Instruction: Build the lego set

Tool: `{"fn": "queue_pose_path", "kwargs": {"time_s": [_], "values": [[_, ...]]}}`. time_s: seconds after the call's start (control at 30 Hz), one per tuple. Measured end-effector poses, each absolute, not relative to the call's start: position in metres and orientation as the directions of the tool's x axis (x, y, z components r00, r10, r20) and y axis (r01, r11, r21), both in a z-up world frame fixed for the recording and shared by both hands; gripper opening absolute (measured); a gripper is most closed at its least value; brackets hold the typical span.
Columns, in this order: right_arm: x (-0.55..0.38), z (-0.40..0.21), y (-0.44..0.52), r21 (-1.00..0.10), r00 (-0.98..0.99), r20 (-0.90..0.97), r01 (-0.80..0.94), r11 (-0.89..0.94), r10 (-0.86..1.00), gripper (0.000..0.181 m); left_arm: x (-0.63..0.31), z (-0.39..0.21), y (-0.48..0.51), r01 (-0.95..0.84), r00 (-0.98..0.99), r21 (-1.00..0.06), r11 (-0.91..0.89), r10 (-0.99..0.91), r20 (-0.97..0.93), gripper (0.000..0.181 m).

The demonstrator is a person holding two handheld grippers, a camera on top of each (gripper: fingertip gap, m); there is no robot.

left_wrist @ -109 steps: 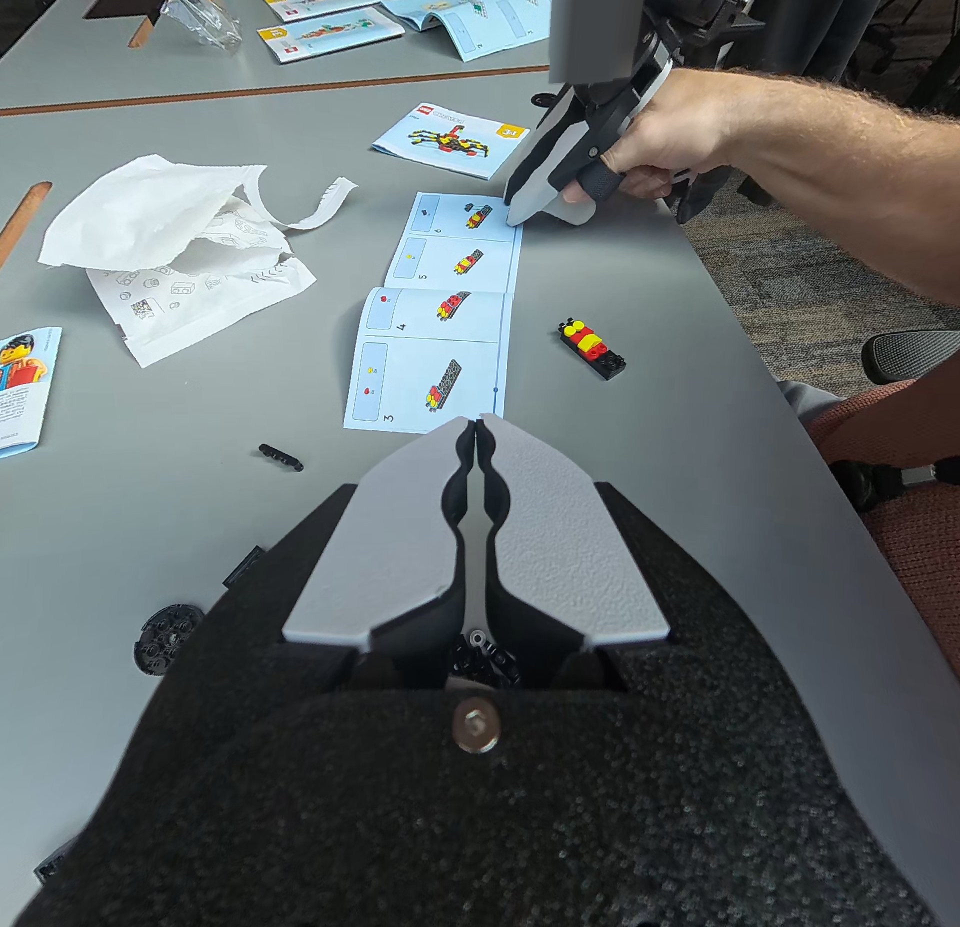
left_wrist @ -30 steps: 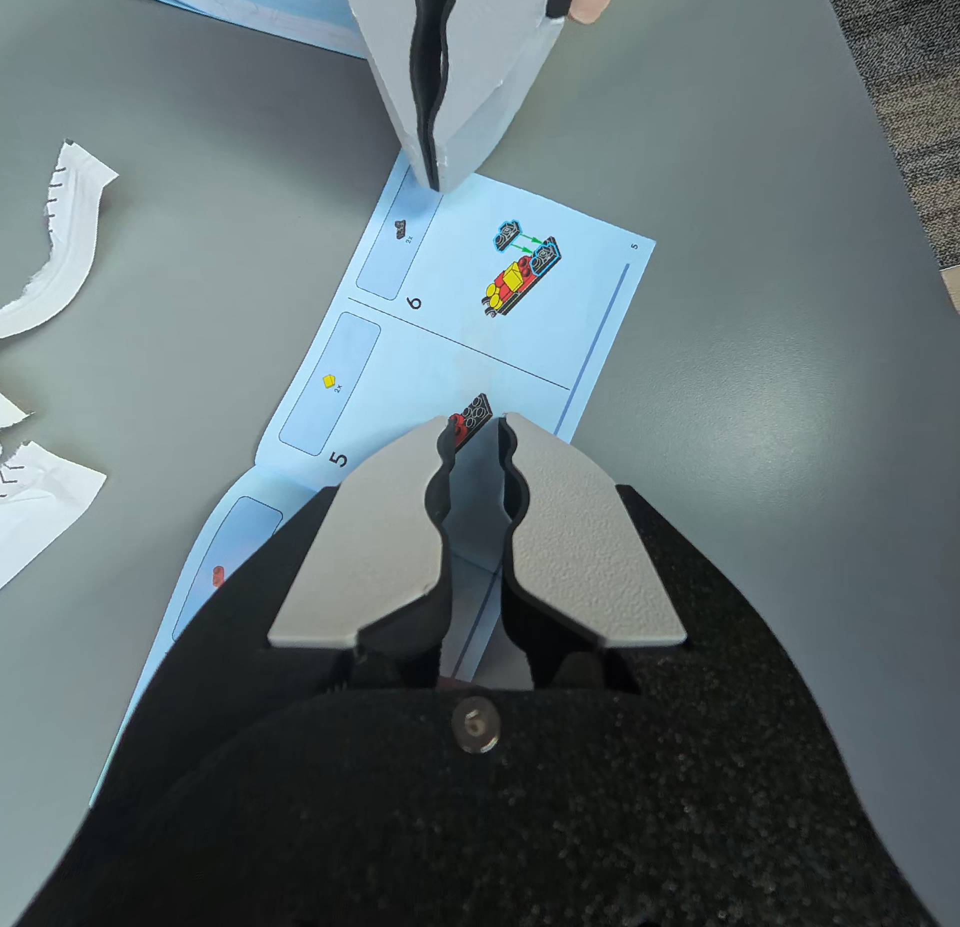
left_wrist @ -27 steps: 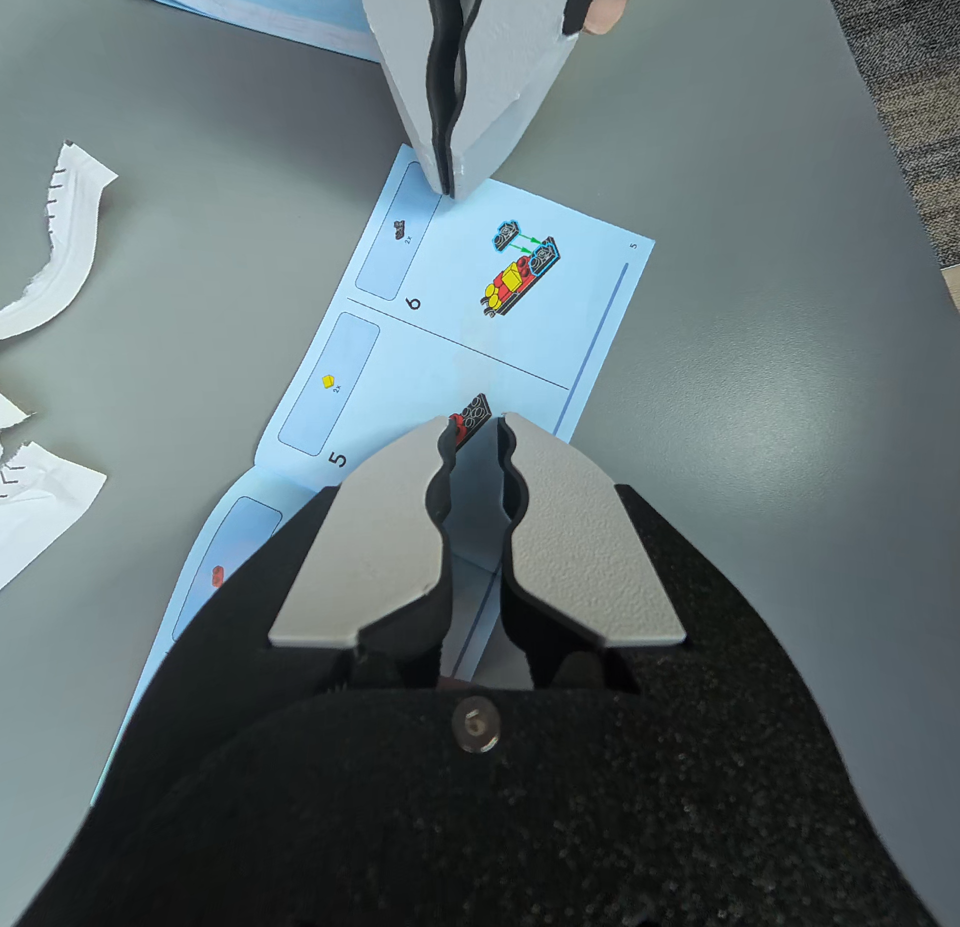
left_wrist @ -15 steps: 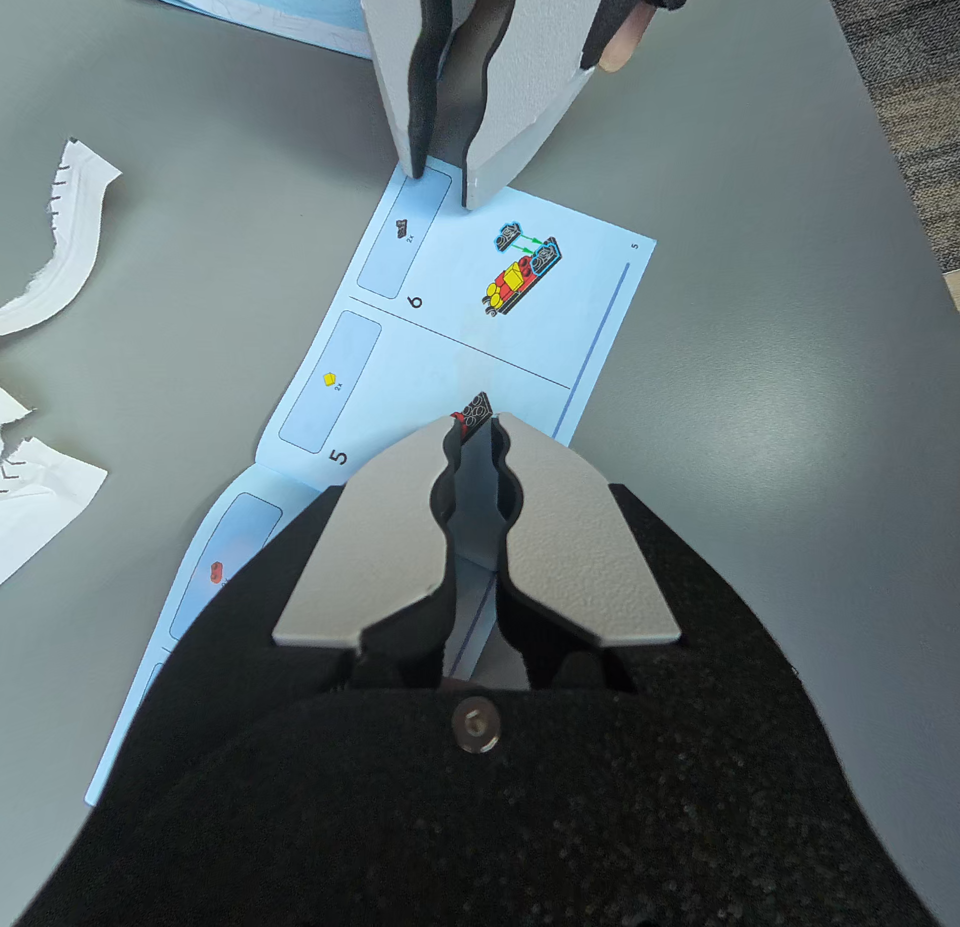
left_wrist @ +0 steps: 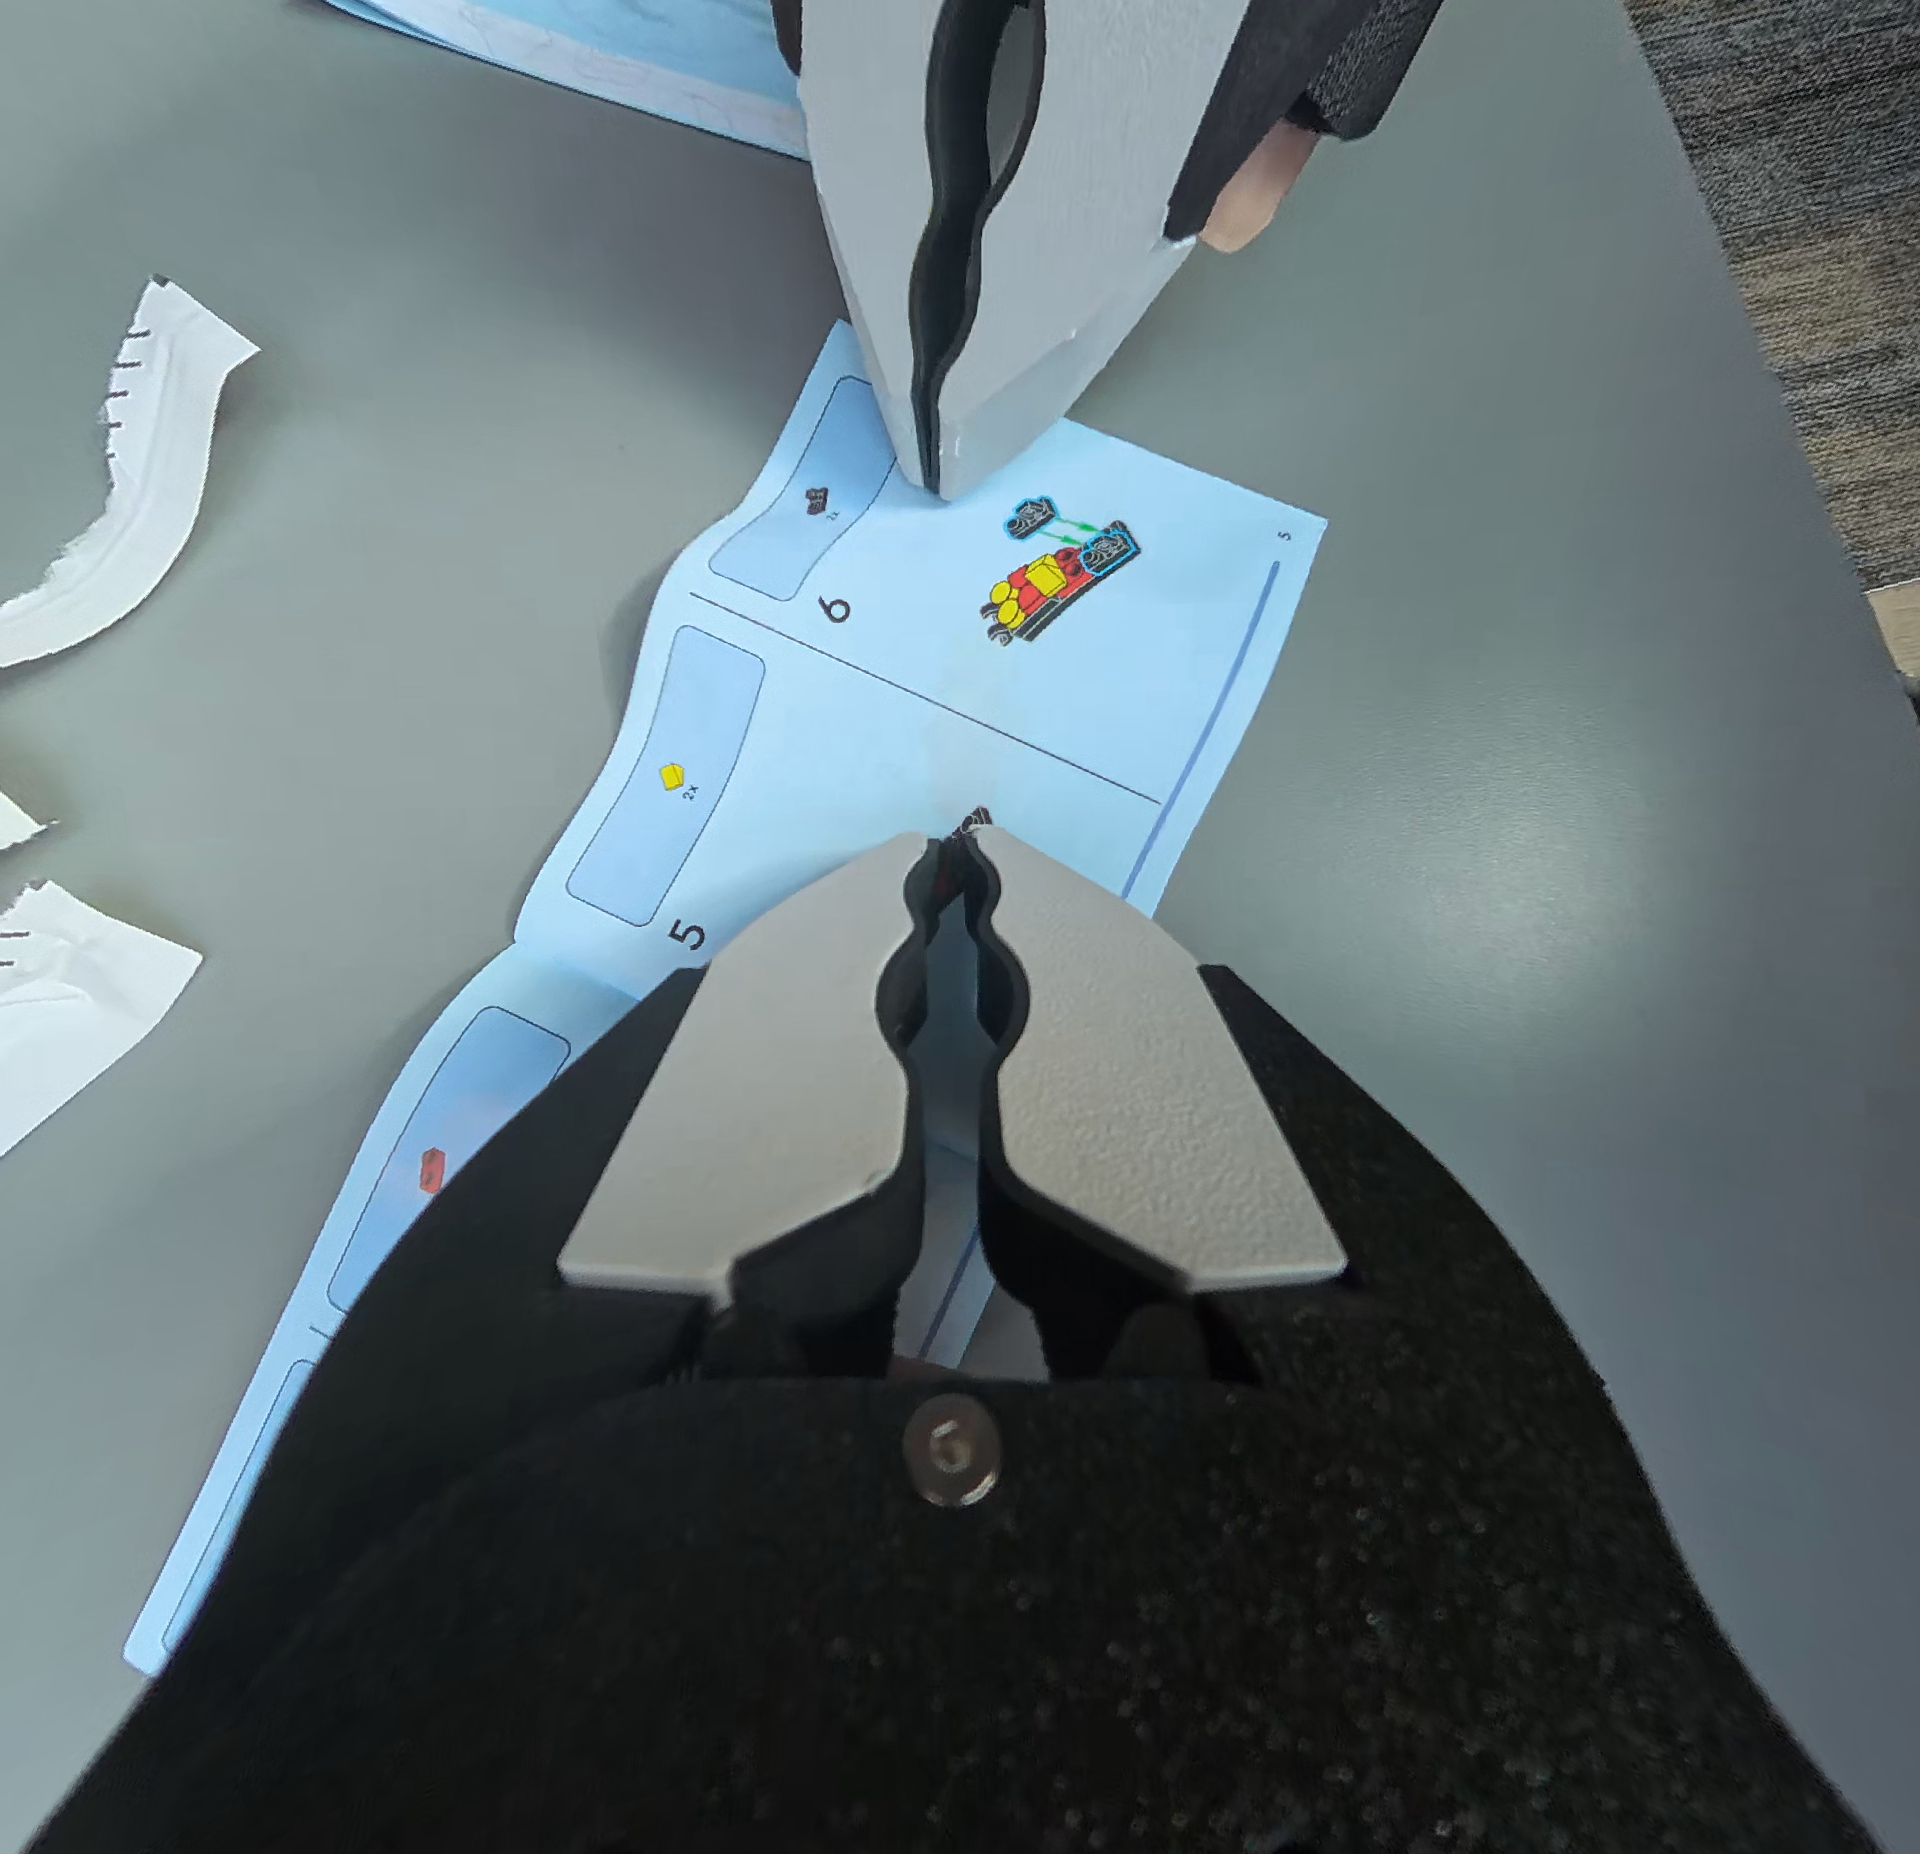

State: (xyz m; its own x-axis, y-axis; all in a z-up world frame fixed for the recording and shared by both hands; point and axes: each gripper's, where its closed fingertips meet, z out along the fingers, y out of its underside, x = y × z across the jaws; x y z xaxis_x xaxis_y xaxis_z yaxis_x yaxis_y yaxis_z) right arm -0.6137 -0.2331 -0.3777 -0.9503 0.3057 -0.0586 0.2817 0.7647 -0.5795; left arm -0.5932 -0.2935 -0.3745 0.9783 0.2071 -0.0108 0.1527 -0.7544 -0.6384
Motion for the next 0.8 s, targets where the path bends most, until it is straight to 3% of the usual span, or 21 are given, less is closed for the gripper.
{"fn": "queue_pose_path", "kwargs": {"time_s": [0.03, 0.17, 0.3, 0.43, 0.53, 0.67, 0.8], "values": [[-0.614, -0.378, -0.234, -0.579, -0.947, -0.069, 0.293, 0.761, 0.313, 0.000, -0.593, -0.374, -0.293, 0.156, 0.978, -0.641, -0.752, 0.210, -0.008, 0.003], [-0.618, -0.370, -0.242, -0.632, -0.946, 0.018, 0.240, 0.737, 0.323, 0.001, -0.594, -0.373, -0.294, 0.144, 0.971, -0.634, -0.760, 0.231, -0.056, 0.002], [-0.624, -0.326, -0.261, -0.814, -0.904, 0.018, 0.235, 0.531, 0.427, 0.015, -0.608, -0.350, -0.297, 0.110, 0.924, -0.709, -0.696, 0.335, -0.186, 0.000], [-0.612, -0.292, -0.284, -0.897, -0.879, -0.027, 0.232, 0.377, 0.476, 0.030, -0.608, -0.314, -0.306, 0.058, 0.873, -0.814, -0.578, 0.425, -0.240, 0.001], [-0.602, -0.261, -0.312, -0.965, -0.850, -0.121, 0.222, 0.141, 0.512, 0.041, -0.604, -0.296, -0.314, 0.070, 0.825, -0.853, -0.517, 0.511, -0.242, 0.000], [-0.600, -0.217, -0.328, -0.944, -0.802, -0.316, 0.212, -0.253, 0.506, 0.045, -0.596, -0.284, -0.314, 0.124, 0.769, -0.887, -0.445, 0.608, -0.198, 0.000], [-0.589, -0.202, -0.328, -0.882, -0.758, -0.402, 0.170, -0.439, 0.514, 0.049, -0.593, -0.270, -0.317, 0.216, 0.707, -0.943, -0.254, 0.707, -0.029, 0.000]]}}
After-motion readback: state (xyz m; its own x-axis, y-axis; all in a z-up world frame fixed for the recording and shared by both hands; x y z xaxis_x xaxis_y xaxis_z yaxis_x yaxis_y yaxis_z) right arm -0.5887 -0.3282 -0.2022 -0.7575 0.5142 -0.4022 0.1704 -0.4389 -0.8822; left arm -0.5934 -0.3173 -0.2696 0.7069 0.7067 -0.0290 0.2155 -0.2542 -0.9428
